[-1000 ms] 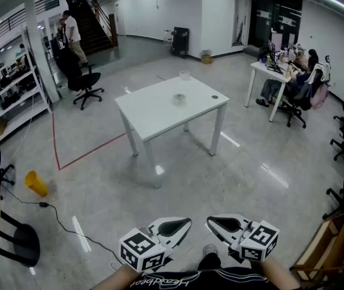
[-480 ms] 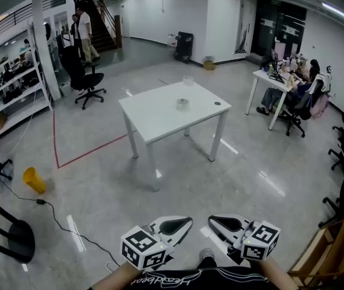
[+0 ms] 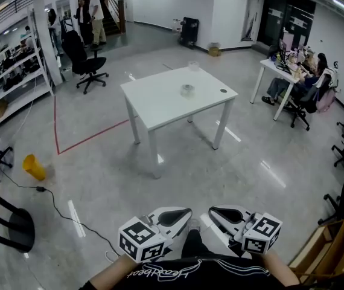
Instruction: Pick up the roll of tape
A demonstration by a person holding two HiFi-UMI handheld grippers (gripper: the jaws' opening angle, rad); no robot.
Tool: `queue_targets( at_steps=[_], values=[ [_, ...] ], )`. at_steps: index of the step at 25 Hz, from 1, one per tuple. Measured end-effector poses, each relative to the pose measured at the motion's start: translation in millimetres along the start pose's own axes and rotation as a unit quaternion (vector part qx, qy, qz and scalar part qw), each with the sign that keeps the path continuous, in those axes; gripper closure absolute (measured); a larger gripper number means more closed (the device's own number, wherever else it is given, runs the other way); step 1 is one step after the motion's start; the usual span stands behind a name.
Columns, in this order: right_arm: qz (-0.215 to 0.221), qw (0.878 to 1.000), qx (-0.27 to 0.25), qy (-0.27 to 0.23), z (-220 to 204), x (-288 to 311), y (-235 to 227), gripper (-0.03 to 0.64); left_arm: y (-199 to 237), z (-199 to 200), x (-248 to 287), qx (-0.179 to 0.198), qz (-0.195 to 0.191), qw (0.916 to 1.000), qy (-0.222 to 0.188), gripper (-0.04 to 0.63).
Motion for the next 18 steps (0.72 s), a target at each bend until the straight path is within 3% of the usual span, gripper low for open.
queue_targets(
  at_steps=[10,18],
  values=[
    [0.052,0.998,0.031,-0.004,21,93,-117,0.603,108,27,55,-0.027,0.046,0.9984,0.020,0.592],
    [0.079,0.996,0.036,-0.001,76,161,-250,0.603,223,102,143,-0.032,0.068,0.9969,0.023,0.592]
  ],
)
Point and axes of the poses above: the fingertips, and each gripper's own axes: x forward along the fingers, y to its left, z out of its top, the point moved 8 cm from there along -x, backward along the fingers, and after that the axes turned 1 degree about -x, right-handed, at the moved point
